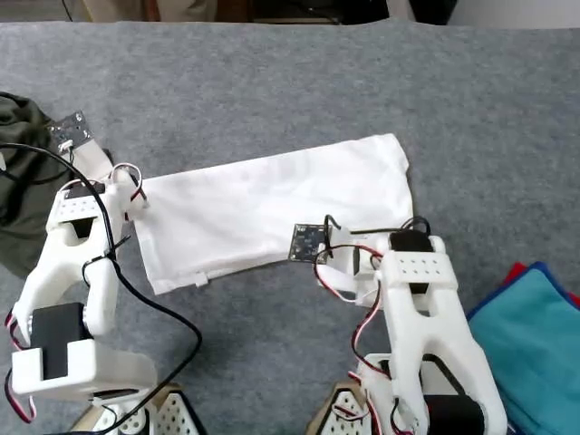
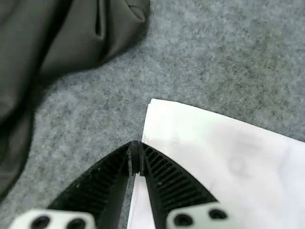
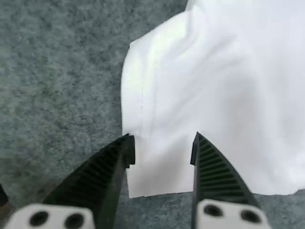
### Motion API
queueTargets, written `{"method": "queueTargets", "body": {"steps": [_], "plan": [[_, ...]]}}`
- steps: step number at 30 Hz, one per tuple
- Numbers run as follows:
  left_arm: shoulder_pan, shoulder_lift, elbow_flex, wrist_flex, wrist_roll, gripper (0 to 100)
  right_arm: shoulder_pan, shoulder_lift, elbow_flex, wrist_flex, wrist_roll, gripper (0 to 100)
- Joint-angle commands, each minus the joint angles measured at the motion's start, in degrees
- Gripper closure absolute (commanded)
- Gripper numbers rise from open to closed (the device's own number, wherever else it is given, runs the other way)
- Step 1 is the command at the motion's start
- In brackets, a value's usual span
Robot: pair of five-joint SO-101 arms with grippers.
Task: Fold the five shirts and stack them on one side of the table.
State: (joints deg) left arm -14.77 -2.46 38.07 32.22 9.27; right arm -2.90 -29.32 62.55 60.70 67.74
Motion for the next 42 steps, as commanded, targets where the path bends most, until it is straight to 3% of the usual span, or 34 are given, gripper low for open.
{"method": "queueTargets", "body": {"steps": [1, 7, 24, 32, 38, 42], "plan": [[-0.1, -0.2, -2.8, 0.3, 0.4, 98, -1.2, -1.4, -1.9, 4.7, -1.1, 78.9], [-0.1, -0.2, -2.8, 0.3, 0.4, 98, -2.0, -6.0, -1.4, 8.7, -1.1, 78.7], [-0.1, -0.1, -2.8, 0.4, 0.4, 98, -1.9, 9.0, 0.4, -5.0, -1.1, 78.7], [-0.1, -0.1, -2.8, 0.4, 0.4, 98, -1.5, 10.2, -0.7, -6.1, -1.0, 79.0], [-0.2, -0.1, -2.8, 0.4, 0.4, 98, -0.9, 10.2, -0.7, -8.0, -1.0, 90.2], [-0.2, -0.1, -2.8, 0.4, 0.4, 98, 2.2, 10.2, -1.4, -10.3, -0.9, 90.9]]}}
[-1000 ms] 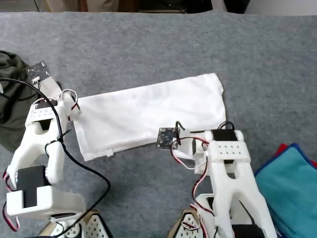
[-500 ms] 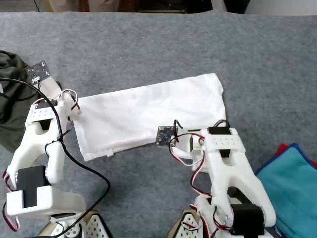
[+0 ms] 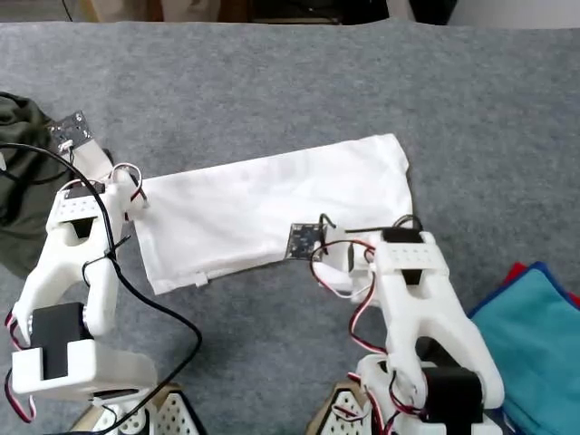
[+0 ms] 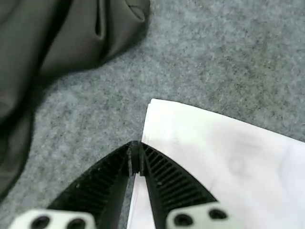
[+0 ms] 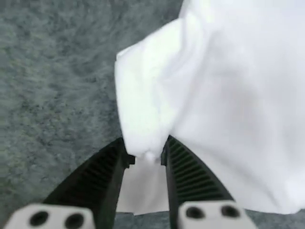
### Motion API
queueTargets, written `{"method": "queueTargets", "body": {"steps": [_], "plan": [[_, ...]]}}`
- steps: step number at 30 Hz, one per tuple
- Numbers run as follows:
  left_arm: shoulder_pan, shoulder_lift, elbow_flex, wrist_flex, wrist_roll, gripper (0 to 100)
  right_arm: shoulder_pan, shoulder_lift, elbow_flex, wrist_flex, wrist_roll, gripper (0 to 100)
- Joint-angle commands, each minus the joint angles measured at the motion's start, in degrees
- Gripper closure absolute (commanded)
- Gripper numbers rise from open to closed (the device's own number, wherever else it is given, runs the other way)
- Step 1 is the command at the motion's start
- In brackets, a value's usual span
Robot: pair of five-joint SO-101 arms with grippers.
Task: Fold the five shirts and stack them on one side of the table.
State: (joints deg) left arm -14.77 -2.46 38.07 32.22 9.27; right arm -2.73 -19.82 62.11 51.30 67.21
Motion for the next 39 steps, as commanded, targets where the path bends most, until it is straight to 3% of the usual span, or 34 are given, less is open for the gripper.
{"method": "queueTargets", "body": {"steps": [1, 13, 17, 23, 32, 39], "plan": [[-0.2, -0.1, -2.8, 0.4, 0.4, 98, 2.1, 0.7, -0.9, -0.9, -0.4, 91.0], [-0.2, -0.1, -2.8, 0.4, 0.4, 98, 2.1, 0.7, -2.8, -0.3, -0.3, 99.5], [-0.3, -0.1, -2.8, 0.4, 0.4, 98, 2.0, 0.7, -9.5, 5.7, -0.2, 99.4], [-0.3, -0.1, -2.8, 0.4, 0.4, 98, 1.7, 5.7, -23.8, 14.7, 0.7, 99.4], [-0.2, -0.1, -2.8, 0.4, 0.4, 98, 0.3, 30.3, -54.7, 23.3, 0.7, 99.4], [-0.3, -0.1, -2.8, 0.4, 0.4, 98, -4.4, 46.6, -80.0, 34.6, 5.5, 99.4]]}}
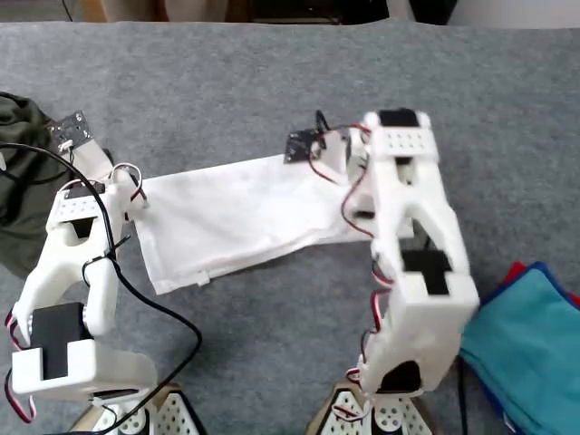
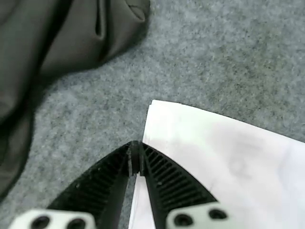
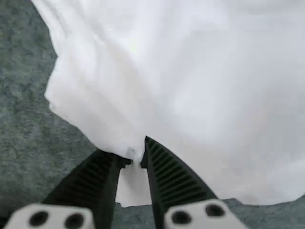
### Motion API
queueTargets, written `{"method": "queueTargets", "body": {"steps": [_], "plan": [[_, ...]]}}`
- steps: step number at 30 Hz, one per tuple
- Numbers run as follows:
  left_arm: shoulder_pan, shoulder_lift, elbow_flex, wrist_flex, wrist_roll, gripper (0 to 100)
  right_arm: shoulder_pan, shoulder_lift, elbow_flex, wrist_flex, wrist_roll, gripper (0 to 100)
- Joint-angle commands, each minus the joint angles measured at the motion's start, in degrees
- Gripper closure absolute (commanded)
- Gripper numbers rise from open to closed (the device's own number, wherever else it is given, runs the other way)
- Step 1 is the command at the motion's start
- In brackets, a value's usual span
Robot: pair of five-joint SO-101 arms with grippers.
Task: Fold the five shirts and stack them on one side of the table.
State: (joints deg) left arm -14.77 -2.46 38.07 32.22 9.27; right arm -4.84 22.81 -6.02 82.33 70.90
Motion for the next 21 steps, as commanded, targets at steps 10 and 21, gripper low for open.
{"method": "queueTargets", "body": {"steps": [10, 21], "plan": [[-0.3, 0.0, -2.8, 0.4, 0.4, 98, -3.7, 19.2, -32.7, 9.7, 8.7, 99.4], [-0.1, 0.0, -2.8, 0.4, -0.8, 98, -4.6, 22.2, -37.8, 9.0, 5.4, 86.3]]}}
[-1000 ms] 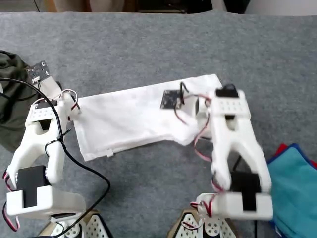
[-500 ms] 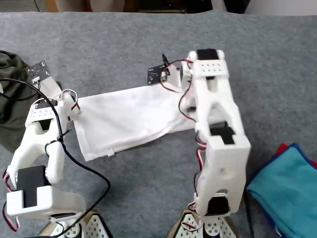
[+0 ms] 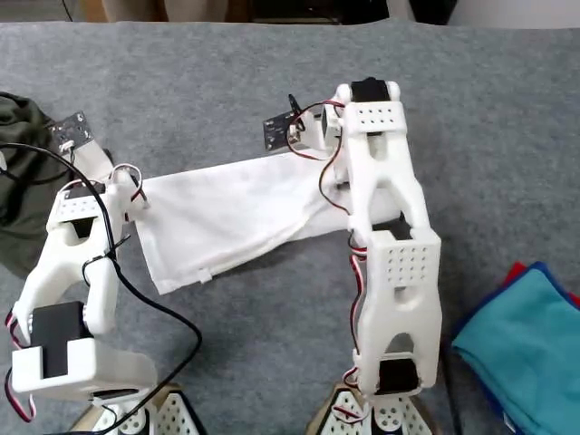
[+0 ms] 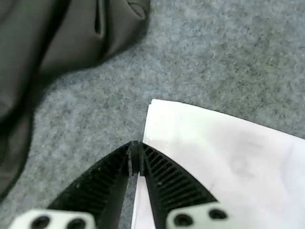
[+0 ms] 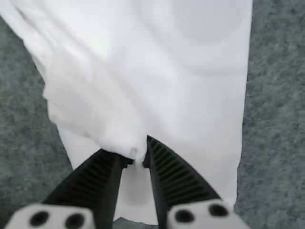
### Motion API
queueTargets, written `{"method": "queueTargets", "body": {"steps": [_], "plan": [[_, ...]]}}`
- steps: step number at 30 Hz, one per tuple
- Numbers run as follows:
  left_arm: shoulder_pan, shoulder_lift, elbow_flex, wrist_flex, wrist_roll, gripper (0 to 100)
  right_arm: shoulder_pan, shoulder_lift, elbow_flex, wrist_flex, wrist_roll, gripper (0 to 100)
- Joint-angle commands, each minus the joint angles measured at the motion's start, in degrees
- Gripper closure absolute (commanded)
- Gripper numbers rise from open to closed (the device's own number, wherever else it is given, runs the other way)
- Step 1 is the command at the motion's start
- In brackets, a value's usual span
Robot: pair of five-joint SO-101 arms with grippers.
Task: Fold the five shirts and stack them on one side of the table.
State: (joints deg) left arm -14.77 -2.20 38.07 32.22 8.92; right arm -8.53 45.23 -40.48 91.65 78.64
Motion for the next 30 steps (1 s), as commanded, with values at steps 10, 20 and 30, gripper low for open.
{"method": "queueTargets", "body": {"steps": [10, 20, 30], "plan": [[-0.1, -0.2, -2.8, 0.4, -0.4, 98, 0.0, -1.8, -11.1, 7.8, -9.1, 65.9], [-0.2, -0.2, -2.8, 0.4, -0.4, 98, 8.0, -7.7, -6.5, 10.6, -16.3, 97.1], [0.7, -0.2, -2.8, 0.6, -0.4, 98, 14.0, -22.7, 18.3, 6.7, -16.4, 99.5]]}}
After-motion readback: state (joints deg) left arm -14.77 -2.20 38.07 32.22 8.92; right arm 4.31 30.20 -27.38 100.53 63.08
